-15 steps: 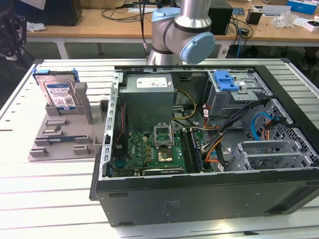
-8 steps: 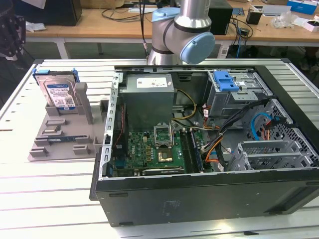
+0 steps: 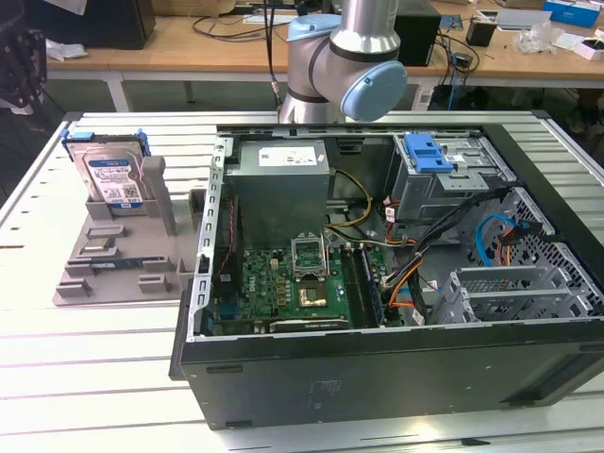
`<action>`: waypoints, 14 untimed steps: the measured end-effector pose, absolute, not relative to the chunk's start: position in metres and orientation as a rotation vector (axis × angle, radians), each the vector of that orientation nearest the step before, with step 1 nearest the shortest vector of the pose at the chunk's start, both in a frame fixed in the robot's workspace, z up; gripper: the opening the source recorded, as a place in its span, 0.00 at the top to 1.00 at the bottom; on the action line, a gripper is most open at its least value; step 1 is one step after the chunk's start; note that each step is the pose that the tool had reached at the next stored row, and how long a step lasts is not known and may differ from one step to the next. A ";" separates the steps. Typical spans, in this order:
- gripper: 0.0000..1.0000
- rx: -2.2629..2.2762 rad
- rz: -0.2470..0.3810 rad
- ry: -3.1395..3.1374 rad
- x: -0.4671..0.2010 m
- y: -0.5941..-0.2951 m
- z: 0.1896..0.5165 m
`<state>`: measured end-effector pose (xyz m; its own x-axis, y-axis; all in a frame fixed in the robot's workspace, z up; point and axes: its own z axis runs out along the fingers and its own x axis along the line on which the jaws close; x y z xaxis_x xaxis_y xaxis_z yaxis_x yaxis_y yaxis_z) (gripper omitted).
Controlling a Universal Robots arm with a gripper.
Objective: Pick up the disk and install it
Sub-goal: 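Pick up the disk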
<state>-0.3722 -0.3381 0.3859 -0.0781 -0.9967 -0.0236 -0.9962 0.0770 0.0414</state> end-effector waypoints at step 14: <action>0.89 2.295 -0.071 -2.123 -0.372 -0.338 0.386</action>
<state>-0.3722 -0.3381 0.3859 0.0772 -0.9967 -0.0235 -0.9961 -0.0782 0.0414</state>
